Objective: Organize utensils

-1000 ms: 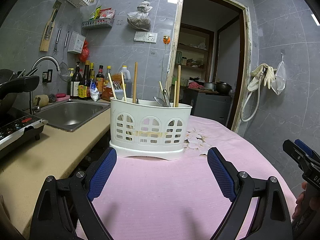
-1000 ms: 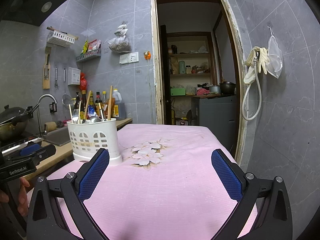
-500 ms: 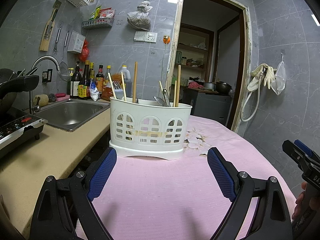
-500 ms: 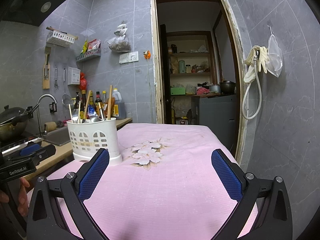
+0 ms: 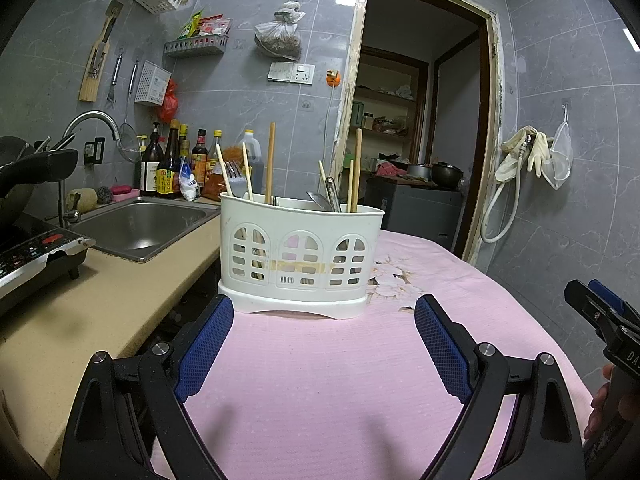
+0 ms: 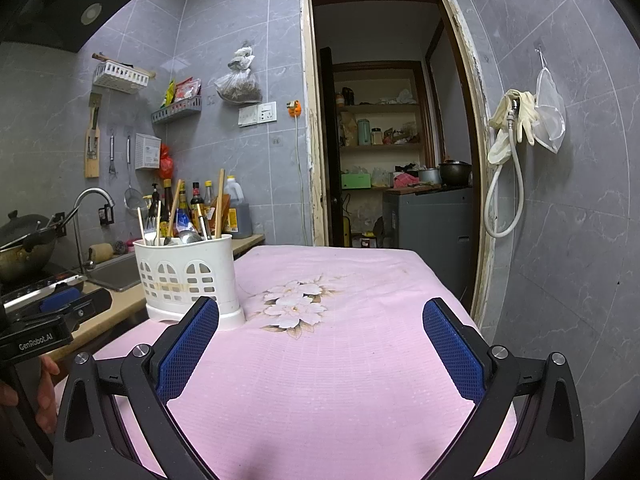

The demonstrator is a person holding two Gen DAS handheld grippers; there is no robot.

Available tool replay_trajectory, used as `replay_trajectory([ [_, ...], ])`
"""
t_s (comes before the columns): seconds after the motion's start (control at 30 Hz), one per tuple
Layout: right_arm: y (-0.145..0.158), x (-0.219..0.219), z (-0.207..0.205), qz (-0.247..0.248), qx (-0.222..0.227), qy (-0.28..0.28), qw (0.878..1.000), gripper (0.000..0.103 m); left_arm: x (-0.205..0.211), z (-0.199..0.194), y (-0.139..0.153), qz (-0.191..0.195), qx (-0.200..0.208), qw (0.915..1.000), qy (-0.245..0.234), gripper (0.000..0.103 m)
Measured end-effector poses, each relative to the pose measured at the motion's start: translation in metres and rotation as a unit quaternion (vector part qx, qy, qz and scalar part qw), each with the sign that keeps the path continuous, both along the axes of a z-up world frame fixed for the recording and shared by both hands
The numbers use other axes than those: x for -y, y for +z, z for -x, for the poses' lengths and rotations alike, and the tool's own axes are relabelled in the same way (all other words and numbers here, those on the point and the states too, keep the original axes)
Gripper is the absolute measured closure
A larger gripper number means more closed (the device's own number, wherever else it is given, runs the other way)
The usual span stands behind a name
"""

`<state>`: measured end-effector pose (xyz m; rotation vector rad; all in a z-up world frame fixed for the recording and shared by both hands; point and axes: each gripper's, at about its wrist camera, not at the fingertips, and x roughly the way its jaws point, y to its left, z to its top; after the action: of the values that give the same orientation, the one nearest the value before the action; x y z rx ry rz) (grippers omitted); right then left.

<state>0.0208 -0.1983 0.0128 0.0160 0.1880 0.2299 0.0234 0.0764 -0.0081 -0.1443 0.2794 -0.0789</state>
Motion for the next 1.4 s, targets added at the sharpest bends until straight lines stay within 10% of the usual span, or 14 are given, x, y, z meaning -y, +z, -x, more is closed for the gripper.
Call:
replay_trajectory([
  [1.4,-0.0046,-0.0032,-0.0033,0.001,-0.007,-0.001,1.000,0.000,0.0036,-0.0056,-0.0095,-0.014,0.000,0.9997,0.021,0.014],
])
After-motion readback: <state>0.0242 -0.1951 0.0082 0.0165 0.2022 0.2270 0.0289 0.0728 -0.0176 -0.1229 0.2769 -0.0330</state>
